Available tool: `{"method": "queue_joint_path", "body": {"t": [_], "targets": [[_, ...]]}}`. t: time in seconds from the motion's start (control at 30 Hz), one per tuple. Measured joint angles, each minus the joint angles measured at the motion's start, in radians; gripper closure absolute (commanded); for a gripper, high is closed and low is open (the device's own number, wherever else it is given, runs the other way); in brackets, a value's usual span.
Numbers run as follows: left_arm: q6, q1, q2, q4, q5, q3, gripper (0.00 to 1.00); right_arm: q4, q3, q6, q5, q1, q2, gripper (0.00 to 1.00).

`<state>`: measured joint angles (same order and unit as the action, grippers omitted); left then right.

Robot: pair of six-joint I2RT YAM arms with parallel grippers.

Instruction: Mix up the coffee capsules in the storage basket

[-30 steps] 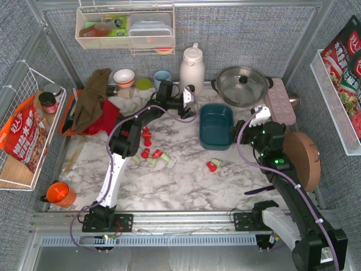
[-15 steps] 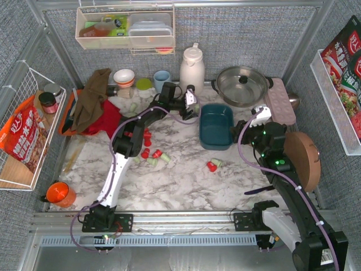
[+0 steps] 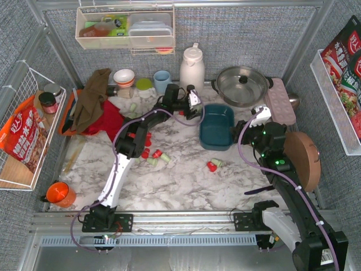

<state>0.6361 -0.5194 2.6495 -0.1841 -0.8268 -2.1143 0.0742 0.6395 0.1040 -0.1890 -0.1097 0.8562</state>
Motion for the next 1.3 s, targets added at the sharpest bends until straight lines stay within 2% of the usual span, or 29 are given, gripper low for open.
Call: {"method": "queue_joint_path", "body": {"t": [0.3,0.47,0.67,0.9,1.0,1.13,1.3], "targets": [[0.083,-0.019,-0.004,0.084,0.106,0.003,0.28,-0.005,0.000,0.000,0.000,0.000,-0.011,0.36],[0.101,-0.020,-0.033,0.091,0.147,0.045,0.40,-0.005,0.000,0.000,0.000,0.000,-0.013,0.36],[0.061,-0.019,-0.100,-0.043,0.146,0.209,0.60,-0.013,0.000,0.000,0.000,0.000,-0.013,0.36],[-0.078,-0.019,-0.174,-0.330,0.143,0.359,0.67,-0.019,0.000,0.000,0.001,0.000,-0.013,0.36],[-0.133,-0.019,-0.191,-0.431,0.137,0.386,0.61,-0.020,0.000,0.000,0.001,0.000,-0.013,0.36],[-0.158,-0.019,-0.194,-0.444,0.135,0.373,0.35,-0.021,0.000,0.000,0.001,0.000,-0.013,0.36],[-0.141,-0.013,-0.193,-0.333,0.154,0.312,0.26,-0.026,0.000,0.000,0.000,-0.001,-0.018,0.36]]}}
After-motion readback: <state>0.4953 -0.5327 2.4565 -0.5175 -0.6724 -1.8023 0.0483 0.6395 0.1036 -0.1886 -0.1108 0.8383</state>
